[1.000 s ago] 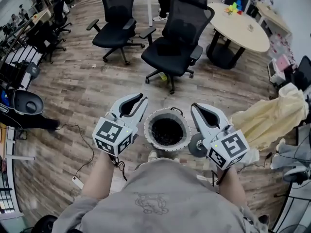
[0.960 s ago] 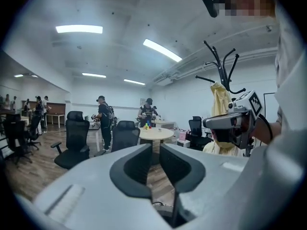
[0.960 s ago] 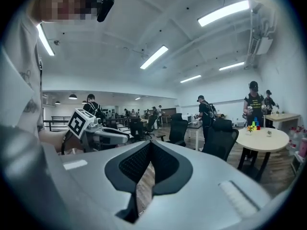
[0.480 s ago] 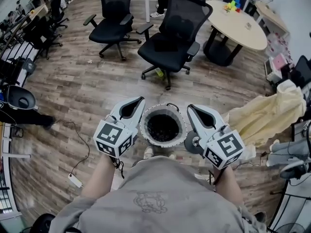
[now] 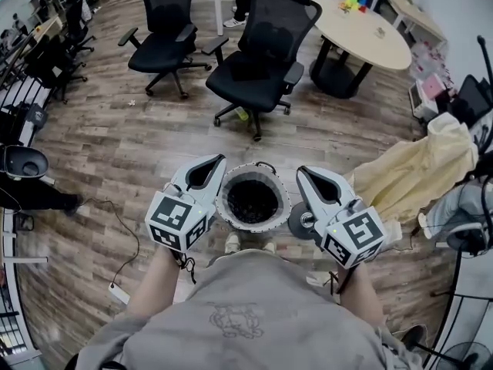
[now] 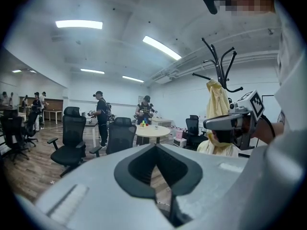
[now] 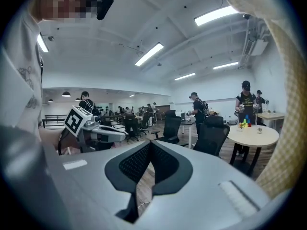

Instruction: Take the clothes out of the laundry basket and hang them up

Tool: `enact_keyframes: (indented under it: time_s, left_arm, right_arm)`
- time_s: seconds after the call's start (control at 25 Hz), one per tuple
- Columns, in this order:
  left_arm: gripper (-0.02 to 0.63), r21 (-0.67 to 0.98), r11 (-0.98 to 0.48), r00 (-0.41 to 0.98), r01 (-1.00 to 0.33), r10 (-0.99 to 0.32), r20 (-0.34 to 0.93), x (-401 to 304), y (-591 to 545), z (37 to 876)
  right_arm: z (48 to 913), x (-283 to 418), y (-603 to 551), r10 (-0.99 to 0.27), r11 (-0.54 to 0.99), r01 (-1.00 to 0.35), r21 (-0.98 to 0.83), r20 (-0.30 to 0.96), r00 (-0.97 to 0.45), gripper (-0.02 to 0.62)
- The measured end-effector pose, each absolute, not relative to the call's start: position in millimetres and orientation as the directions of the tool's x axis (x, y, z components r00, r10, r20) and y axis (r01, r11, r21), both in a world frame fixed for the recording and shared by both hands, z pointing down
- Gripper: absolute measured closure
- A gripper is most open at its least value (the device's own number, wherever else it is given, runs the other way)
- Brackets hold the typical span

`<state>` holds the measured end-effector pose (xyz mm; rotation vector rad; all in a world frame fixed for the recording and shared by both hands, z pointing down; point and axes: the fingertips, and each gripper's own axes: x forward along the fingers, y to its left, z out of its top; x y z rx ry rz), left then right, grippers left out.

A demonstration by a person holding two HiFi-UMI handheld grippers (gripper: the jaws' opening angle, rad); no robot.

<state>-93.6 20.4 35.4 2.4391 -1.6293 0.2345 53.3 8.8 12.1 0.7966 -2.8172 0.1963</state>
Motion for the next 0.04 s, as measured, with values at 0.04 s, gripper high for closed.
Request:
enact_keyframes:
  time_s: [0.04]
  left_arm:
    - [0.605, 0.076, -0.378, 0.385, -0.923, -0.891, 0.242, -91.3, 20.0, 35.4]
  right_arm:
    - [12.1, 55.2, 8.6, -0.504, 0.844, -0.532, -0.072, 0.232, -0.832, 0.569]
